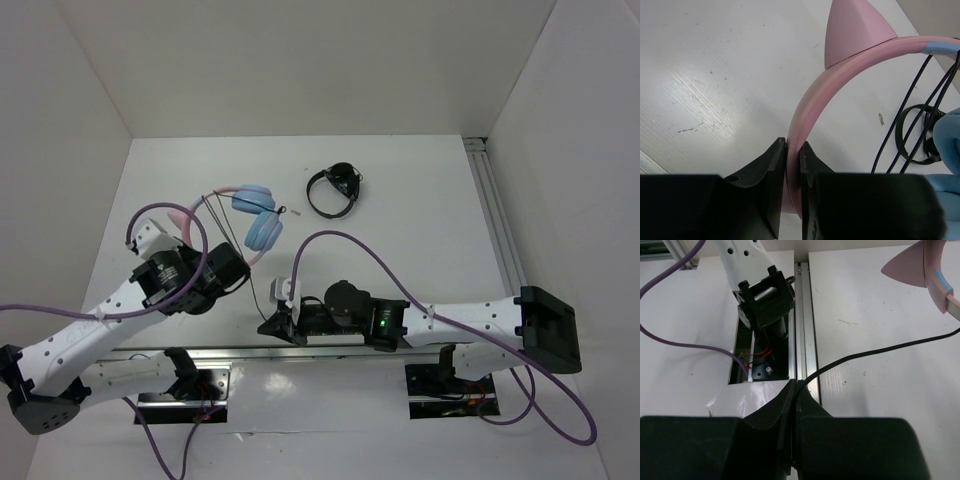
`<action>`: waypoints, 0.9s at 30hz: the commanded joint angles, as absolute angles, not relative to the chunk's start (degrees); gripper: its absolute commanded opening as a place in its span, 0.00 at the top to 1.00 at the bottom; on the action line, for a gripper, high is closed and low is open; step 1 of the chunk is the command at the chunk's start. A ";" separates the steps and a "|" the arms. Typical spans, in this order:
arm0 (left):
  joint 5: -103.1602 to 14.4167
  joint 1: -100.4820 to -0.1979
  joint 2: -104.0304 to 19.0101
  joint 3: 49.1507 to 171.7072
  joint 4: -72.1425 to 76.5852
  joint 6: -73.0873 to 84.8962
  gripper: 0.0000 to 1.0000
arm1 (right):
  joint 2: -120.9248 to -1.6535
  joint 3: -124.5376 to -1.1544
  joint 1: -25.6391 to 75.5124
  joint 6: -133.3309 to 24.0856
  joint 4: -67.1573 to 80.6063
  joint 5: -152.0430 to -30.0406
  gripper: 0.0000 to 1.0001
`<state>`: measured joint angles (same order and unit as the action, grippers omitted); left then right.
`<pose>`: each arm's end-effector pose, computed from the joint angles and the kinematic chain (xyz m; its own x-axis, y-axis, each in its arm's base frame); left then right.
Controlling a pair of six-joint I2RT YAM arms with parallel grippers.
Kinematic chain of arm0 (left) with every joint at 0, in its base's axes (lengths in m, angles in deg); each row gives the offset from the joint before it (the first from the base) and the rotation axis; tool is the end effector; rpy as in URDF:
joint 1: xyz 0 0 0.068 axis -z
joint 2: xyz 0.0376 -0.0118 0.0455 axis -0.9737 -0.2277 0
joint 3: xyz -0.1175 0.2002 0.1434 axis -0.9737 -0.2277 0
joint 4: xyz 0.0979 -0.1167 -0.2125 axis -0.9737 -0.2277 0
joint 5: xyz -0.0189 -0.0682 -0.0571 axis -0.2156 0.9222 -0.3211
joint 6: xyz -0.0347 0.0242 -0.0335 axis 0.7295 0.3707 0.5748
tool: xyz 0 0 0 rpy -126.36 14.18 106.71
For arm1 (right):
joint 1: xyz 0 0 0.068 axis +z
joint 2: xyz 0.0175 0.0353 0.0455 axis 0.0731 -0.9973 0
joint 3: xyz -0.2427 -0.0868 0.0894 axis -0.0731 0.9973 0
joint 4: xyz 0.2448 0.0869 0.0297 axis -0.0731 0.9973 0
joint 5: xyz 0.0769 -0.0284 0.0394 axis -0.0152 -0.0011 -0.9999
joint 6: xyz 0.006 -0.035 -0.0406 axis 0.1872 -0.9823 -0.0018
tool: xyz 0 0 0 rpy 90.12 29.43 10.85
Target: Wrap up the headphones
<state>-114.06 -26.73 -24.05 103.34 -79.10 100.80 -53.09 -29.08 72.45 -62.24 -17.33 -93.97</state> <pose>0.1134 -0.0871 0.3427 -0.0047 -0.7096 -0.7046 -0.6340 0.5470 -0.5466 0.0611 0.2849 0.2767 -0.0164 -0.1286 -0.9916 -0.9988 0.0484 0.0102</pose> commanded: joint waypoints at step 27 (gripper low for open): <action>-118.29 -27.01 -22.30 106.64 -75.82 98.83 1.00 | -53.42 -27.20 73.59 -61.26 -22.70 -98.17 0.80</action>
